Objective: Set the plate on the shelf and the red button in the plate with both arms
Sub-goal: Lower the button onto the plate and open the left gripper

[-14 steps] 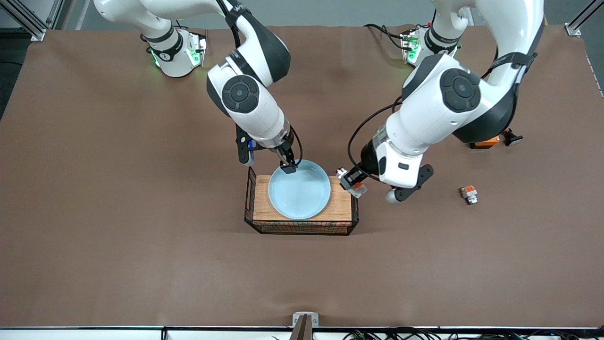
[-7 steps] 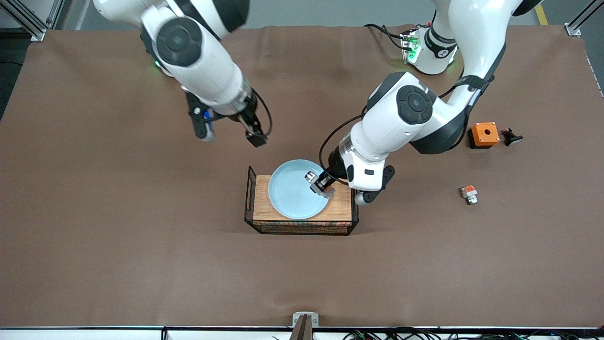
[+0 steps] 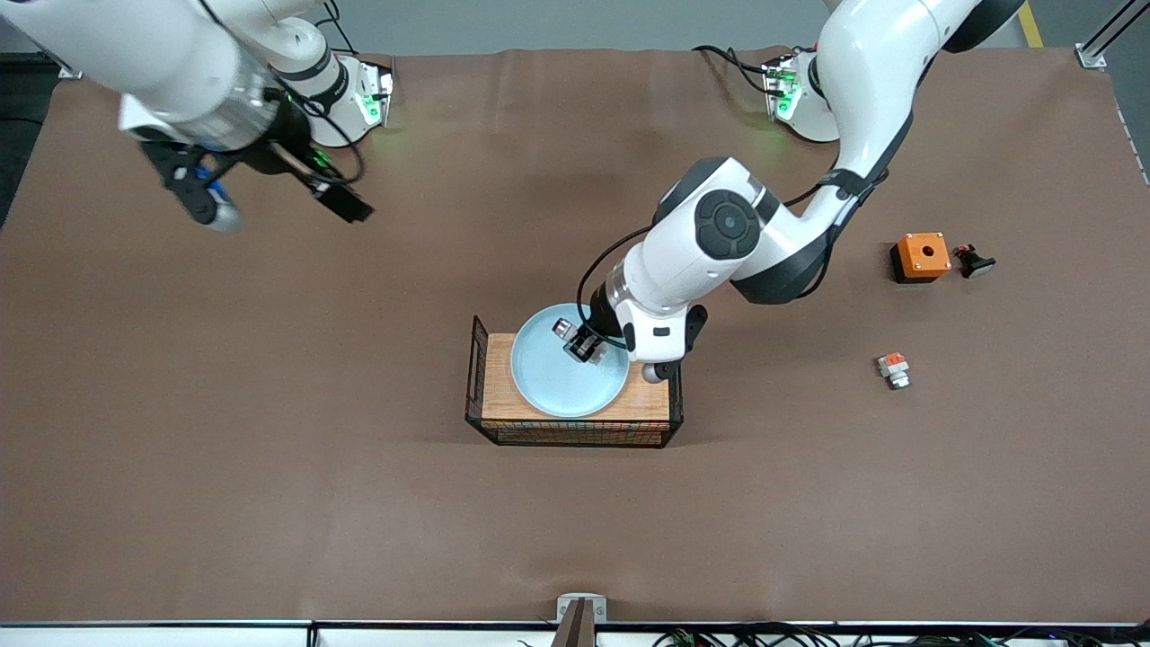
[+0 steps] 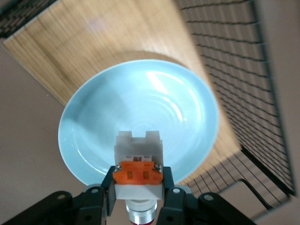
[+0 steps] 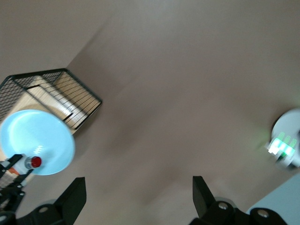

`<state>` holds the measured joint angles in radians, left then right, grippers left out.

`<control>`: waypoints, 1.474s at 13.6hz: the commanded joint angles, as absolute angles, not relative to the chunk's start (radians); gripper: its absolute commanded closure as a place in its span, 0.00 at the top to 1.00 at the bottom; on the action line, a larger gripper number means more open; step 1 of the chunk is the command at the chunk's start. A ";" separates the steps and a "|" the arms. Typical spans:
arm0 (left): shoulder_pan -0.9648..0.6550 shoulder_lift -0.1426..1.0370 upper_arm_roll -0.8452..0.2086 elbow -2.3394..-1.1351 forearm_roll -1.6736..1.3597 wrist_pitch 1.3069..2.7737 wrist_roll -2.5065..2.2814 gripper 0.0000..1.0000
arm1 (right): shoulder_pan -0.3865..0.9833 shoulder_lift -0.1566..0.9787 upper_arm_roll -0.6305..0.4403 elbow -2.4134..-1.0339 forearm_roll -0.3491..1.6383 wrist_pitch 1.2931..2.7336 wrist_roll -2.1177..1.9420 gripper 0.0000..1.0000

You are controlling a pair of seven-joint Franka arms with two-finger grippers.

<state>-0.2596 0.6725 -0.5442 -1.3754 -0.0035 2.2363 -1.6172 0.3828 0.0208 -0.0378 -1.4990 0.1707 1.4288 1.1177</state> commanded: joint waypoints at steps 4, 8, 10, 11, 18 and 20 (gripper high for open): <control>-0.403 0.712 -0.413 -1.353 0.000 2.240 -1.687 0.37 | 0.221 -0.113 -0.021 -1.657 0.112 1.451 0.731 1.00; -0.405 0.710 -0.396 -1.348 0.006 2.241 -1.681 1.00 | 0.068 -0.117 -0.021 -1.657 0.112 1.457 0.450 1.00; -0.399 0.684 -0.385 -1.347 0.006 2.240 -1.680 1.00 | 0.028 -0.115 -0.021 -1.655 0.104 1.482 0.353 1.00; -0.399 0.669 -0.376 -1.347 0.008 2.238 -1.680 1.00 | 0.025 -0.114 -0.021 -1.648 0.075 1.494 0.335 1.00; -0.322 0.413 -0.334 -1.342 0.095 1.987 -1.634 1.00 | 0.035 -0.087 -0.014 -1.565 -0.012 1.552 0.201 1.00; -0.266 0.353 -0.334 -1.345 0.100 1.851 -1.503 1.00 | 0.037 -0.049 -0.014 -1.525 -0.029 1.552 0.190 1.00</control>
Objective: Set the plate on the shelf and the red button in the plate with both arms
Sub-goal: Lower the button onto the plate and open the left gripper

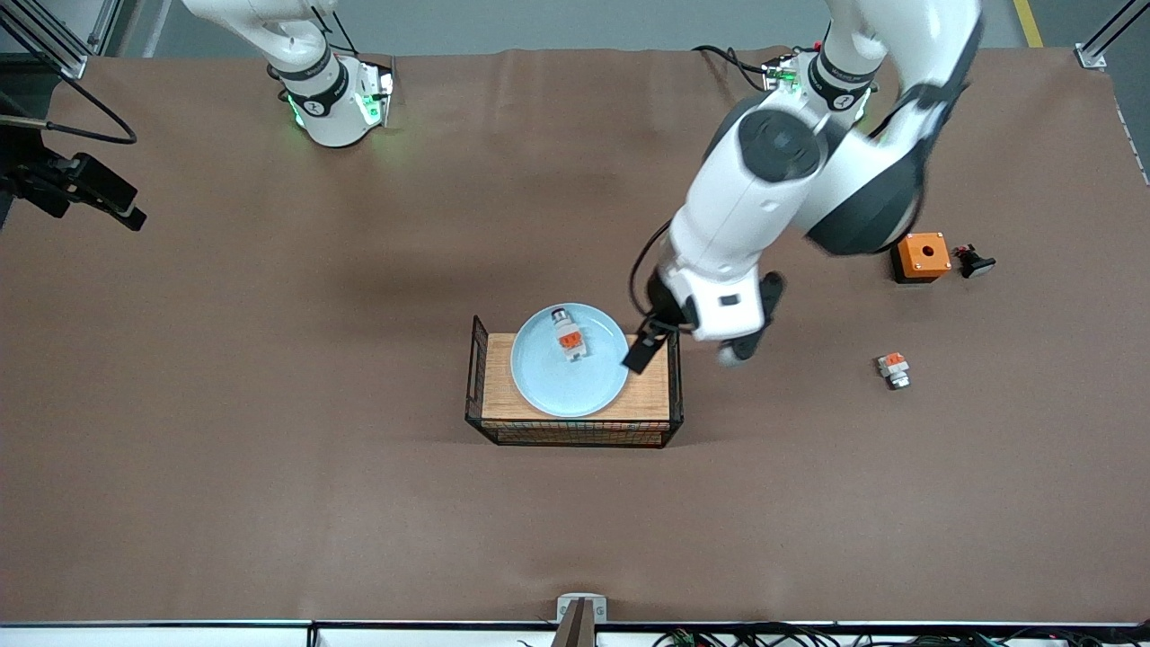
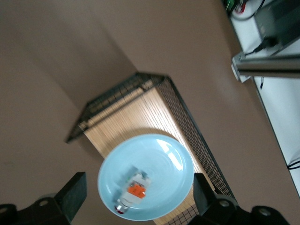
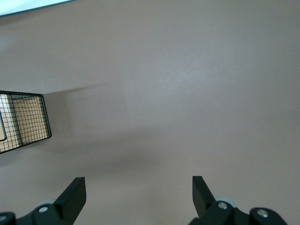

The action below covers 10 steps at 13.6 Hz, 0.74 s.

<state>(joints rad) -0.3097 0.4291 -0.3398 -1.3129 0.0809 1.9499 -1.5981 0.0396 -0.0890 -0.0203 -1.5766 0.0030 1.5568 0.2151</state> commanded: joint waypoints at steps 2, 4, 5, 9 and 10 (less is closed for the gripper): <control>-0.177 0.301 -0.334 -1.347 0.101 1.742 -1.322 1.00 | 0.034 -0.017 -0.014 -1.491 -0.038 1.551 0.146 1.00; -0.097 0.266 -0.336 -1.347 0.100 1.672 -1.128 1.00 | 0.028 0.014 -0.015 -1.465 -0.040 1.571 0.137 1.00; -0.060 0.255 -0.336 -1.347 0.100 1.667 -1.047 1.00 | 0.025 0.031 -0.017 -1.445 -0.040 1.574 0.135 1.00; 0.081 0.207 -0.336 -1.351 0.100 1.545 -0.795 1.00 | 0.025 0.035 -0.018 -1.437 -0.038 1.565 0.132 1.00; 0.113 0.199 -0.336 -1.359 0.100 1.522 -0.741 1.00 | 0.026 0.035 -0.020 -1.439 -0.037 1.563 0.120 1.00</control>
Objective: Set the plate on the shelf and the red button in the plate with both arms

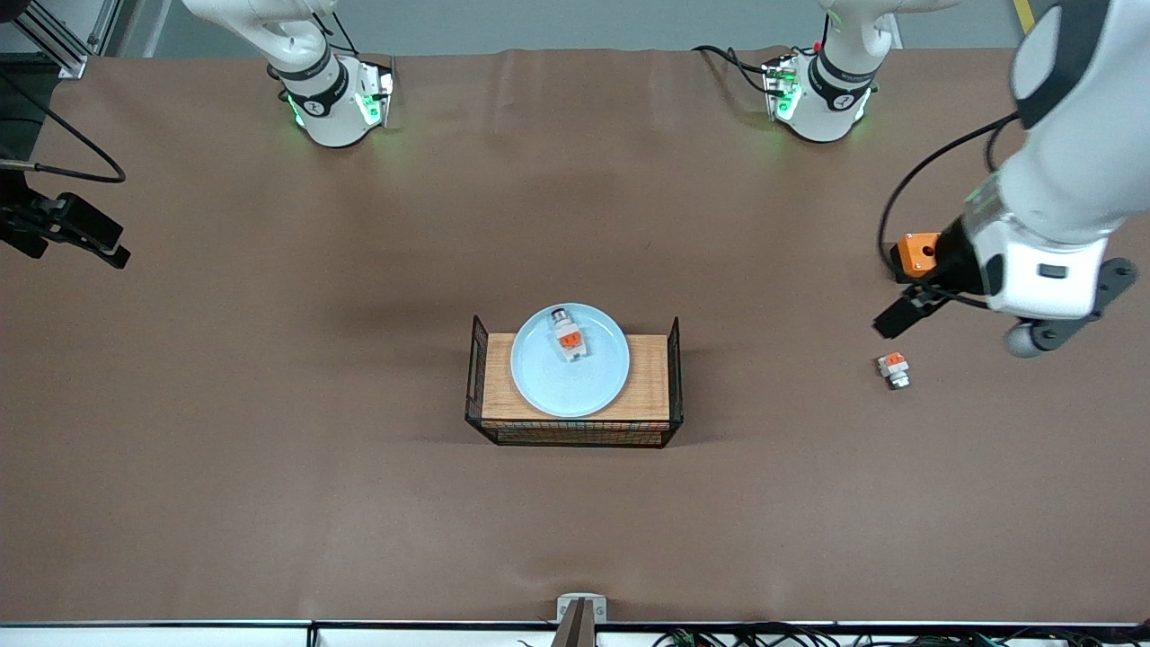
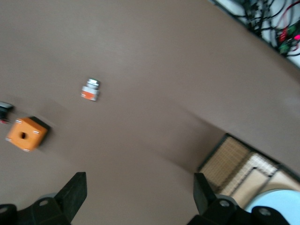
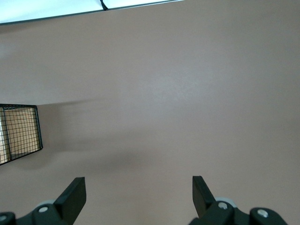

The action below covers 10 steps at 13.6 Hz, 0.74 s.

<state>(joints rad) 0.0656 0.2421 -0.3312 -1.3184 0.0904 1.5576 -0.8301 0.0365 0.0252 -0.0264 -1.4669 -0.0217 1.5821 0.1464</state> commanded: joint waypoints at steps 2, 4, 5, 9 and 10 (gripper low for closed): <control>0.176 0.169 -0.336 -1.403 0.101 1.500 -0.640 1.00 | 0.025 0.035 -0.020 -1.440 -0.037 1.563 0.097 1.00; 0.218 0.115 -0.336 -1.484 0.101 1.503 -0.521 1.00 | 0.025 0.035 -0.020 -1.440 -0.037 1.563 0.097 1.00; 0.238 0.086 -0.336 -1.523 0.100 1.509 -0.474 1.00 | 0.025 0.035 -0.020 -1.439 -0.037 1.563 0.095 1.00; 0.252 -0.041 -0.341 -1.712 0.097 1.615 -0.349 1.00 | 0.023 0.035 -0.020 -1.442 -0.035 1.545 0.094 1.00; 0.252 -0.054 -0.341 -1.718 0.097 1.614 -0.332 1.00 | 0.023 0.032 -0.021 -1.440 -0.035 1.539 0.095 1.00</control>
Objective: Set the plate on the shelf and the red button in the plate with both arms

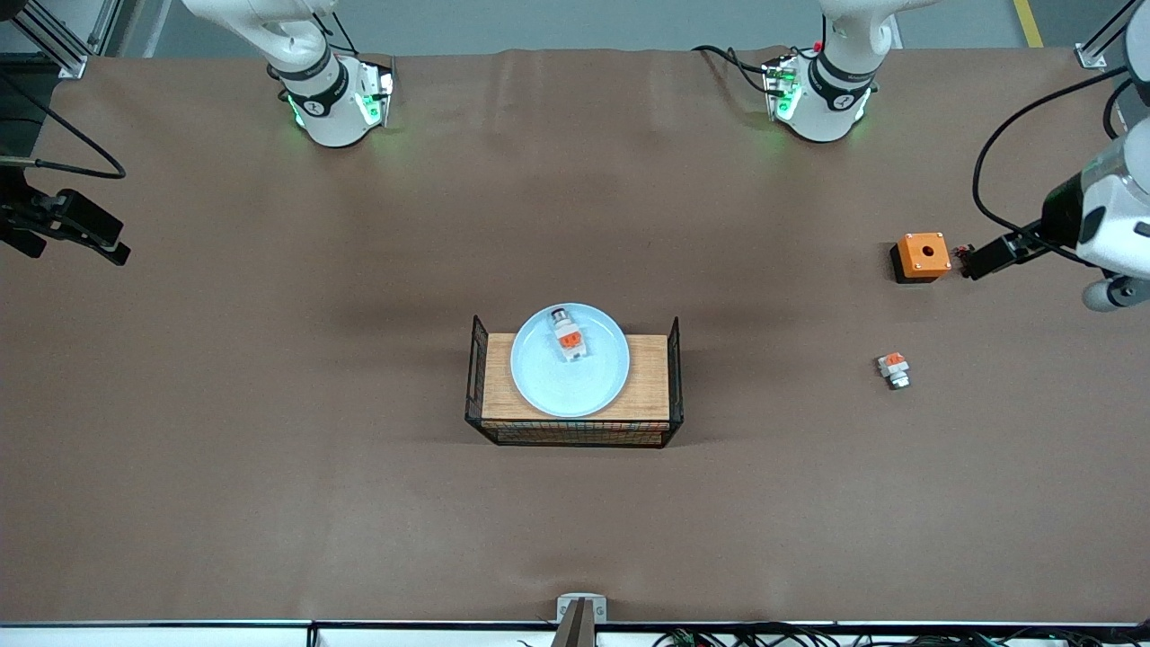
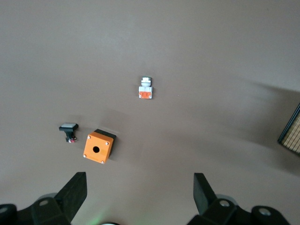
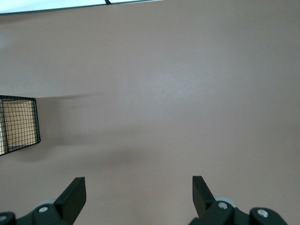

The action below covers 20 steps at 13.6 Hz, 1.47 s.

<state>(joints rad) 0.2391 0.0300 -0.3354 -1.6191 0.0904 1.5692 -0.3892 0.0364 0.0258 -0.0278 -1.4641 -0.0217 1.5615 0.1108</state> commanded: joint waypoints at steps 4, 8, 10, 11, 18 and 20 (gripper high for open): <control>0.252 -0.078 -0.336 -1.675 0.097 1.594 -0.209 1.00 | 0.023 0.021 -0.052 -1.434 -0.020 1.491 0.104 1.00; 0.272 -0.069 -0.324 -1.629 0.094 1.583 -0.086 1.00 | 0.029 0.025 -0.043 -1.437 -0.014 1.485 0.103 1.00; 0.122 -0.072 -0.180 -1.629 0.097 1.577 -0.084 1.00 | 0.023 0.025 -0.046 -1.439 0.014 1.482 0.104 1.00; 0.062 -0.071 -0.104 -1.628 0.077 1.556 -0.083 1.00 | 0.021 0.025 -0.049 -1.437 0.020 1.476 0.103 1.00; -0.037 -0.101 -0.035 -1.629 0.058 1.516 -0.093 1.00 | 0.021 0.023 -0.051 -1.434 0.015 1.476 0.100 1.00; -0.040 -0.103 -0.035 -1.629 0.022 1.514 -0.104 1.00 | 0.021 0.025 -0.051 -1.434 0.014 1.476 0.100 1.00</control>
